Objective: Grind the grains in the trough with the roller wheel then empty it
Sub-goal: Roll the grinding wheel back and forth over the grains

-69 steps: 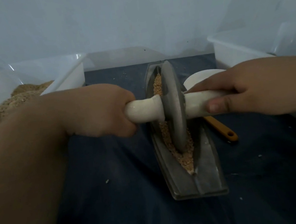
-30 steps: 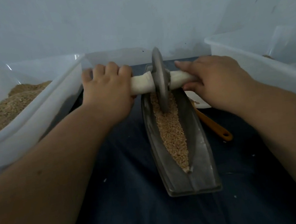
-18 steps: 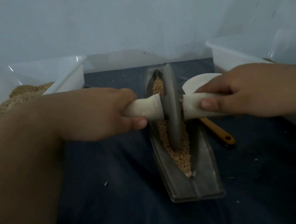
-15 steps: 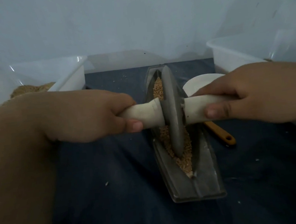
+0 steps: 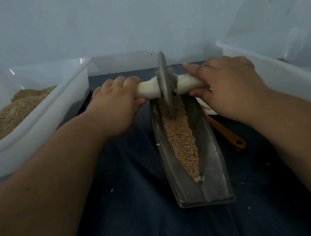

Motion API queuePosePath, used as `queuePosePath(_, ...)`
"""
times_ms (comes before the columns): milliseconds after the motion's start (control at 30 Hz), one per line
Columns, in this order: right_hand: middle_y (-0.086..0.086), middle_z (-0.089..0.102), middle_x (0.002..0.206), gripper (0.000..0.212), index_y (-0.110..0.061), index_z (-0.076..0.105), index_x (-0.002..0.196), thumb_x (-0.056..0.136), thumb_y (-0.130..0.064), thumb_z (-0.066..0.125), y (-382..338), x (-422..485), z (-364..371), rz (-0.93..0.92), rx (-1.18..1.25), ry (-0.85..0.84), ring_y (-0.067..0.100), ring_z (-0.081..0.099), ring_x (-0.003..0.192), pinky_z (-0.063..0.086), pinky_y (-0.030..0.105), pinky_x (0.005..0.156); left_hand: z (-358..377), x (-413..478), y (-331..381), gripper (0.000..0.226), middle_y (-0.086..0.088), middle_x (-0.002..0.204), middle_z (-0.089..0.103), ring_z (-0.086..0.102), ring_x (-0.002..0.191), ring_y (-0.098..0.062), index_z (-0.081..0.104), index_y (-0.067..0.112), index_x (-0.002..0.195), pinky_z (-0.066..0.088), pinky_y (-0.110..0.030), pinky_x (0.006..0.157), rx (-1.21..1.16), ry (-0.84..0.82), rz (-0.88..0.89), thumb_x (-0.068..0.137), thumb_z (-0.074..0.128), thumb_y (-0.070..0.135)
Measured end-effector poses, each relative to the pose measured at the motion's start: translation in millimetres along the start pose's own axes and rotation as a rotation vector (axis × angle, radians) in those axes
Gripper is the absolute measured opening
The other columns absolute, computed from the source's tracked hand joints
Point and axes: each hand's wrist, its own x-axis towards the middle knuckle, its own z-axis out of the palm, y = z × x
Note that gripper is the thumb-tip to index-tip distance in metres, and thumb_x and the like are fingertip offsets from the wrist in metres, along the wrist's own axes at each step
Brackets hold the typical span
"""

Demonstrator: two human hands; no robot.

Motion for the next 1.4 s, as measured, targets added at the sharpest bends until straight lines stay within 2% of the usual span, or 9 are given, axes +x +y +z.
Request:
queuePosePath(133,-0.003,0.058,0.115,0.074,-0.044,0.028,0.148,0.08,-0.073,0.026,-1,-6,-29,-0.034,0.004,-0.173,0.019,0.055,0.102,0.038,0.036,0.079,-23,-7,-6,0.03,0.008,0.098,0.055,0.054,0.09,-0.016,0.048,0.029,0.112,0.041,-0.037,0.077,-0.124,-0.246,0.073,0.093,0.042,0.05)
queuePosePath(233,-0.024,0.05,0.127,0.081,-0.062,0.019,0.142,0.064,-0.085,0.018,3,-16,-54,-0.07,0.125,-0.406,-0.002,0.045,0.109,0.032,0.025,0.08,-46,-17,0,0.042,0.008,0.085,0.057,0.055,0.078,-0.007,0.051,0.033,0.102,0.043,-0.031,0.072,-0.166,-0.415,0.08,0.081,0.032,0.065)
queuePosePath(367,-0.051,0.042,0.095,0.064,-0.087,0.018,0.115,0.051,-0.088,0.022,5,-24,-75,-0.113,0.282,-0.547,-0.03,0.038,0.09,0.029,0.011,0.071,-65,-29,5,0.062,0.019,0.082,0.062,0.056,0.074,-0.001,0.056,0.037,0.087,0.039,-0.027,0.067,-0.239,-0.514,0.088,0.063,0.021,0.082)
queuePosePath(567,-0.019,0.054,0.127,0.064,-0.061,0.028,0.14,0.078,-0.067,0.041,5,-18,-44,-0.069,0.262,-0.362,0.007,0.05,0.111,0.038,0.032,0.085,-48,-18,3,0.052,0.008,0.083,0.061,0.058,0.081,-0.012,0.055,0.031,0.092,0.045,-0.04,0.082,-0.23,-0.393,0.05,0.078,0.025,0.071)
queuePosePath(700,0.002,0.06,0.113,0.061,-0.039,0.033,0.148,0.09,-0.052,0.044,5,-6,-6,-0.045,0.031,-0.04,0.029,0.055,0.105,0.034,0.038,0.079,-20,-5,6,0.035,0.006,0.081,0.05,0.05,0.081,-0.023,0.049,0.025,0.102,0.042,-0.043,0.077,-0.025,-0.069,-0.005,0.099,0.024,0.049)
queuePosePath(867,0.006,0.06,0.118,0.059,-0.031,0.039,0.146,0.091,-0.044,0.056,3,2,13,0.023,0.034,0.045,0.034,0.051,0.107,0.029,0.041,0.088,-4,5,7,0.034,-0.004,0.093,0.054,0.043,0.083,-0.025,0.05,0.019,0.107,0.032,-0.041,0.075,0.084,0.125,-0.007,0.1,0.026,0.042)
queuePosePath(1033,-0.001,0.058,0.118,0.07,-0.04,0.032,0.148,0.083,-0.067,0.032,1,-2,-17,0.013,0.05,-0.158,0.024,0.053,0.108,0.037,0.038,0.084,-20,-2,-3,0.036,0.006,0.09,0.053,0.05,0.077,-0.017,0.048,0.026,0.102,0.036,-0.036,0.067,-0.068,-0.1,0.091,0.093,0.028,0.055)
queuePosePath(1167,-0.027,0.059,0.099,0.076,-0.06,0.037,0.131,0.063,-0.085,0.014,-3,-19,-59,-0.061,0.172,-0.441,-0.004,0.052,0.083,0.039,0.026,0.068,-50,-20,0,0.029,0.011,0.081,0.056,0.054,0.072,-0.005,0.048,0.037,0.09,0.04,-0.03,0.061,-0.076,-0.403,0.091,0.07,0.05,0.058)
queuePosePath(1400,-0.033,0.046,0.086,0.087,-0.062,0.032,0.136,0.054,-0.083,0.013,-9,-22,-65,-0.068,0.212,-0.465,-0.003,0.043,0.078,0.033,0.022,0.066,-43,-22,8,0.021,0.009,0.076,0.053,0.051,0.068,-0.005,0.048,0.031,0.087,0.037,-0.022,0.057,0.046,-0.364,0.11,0.079,0.067,0.035)
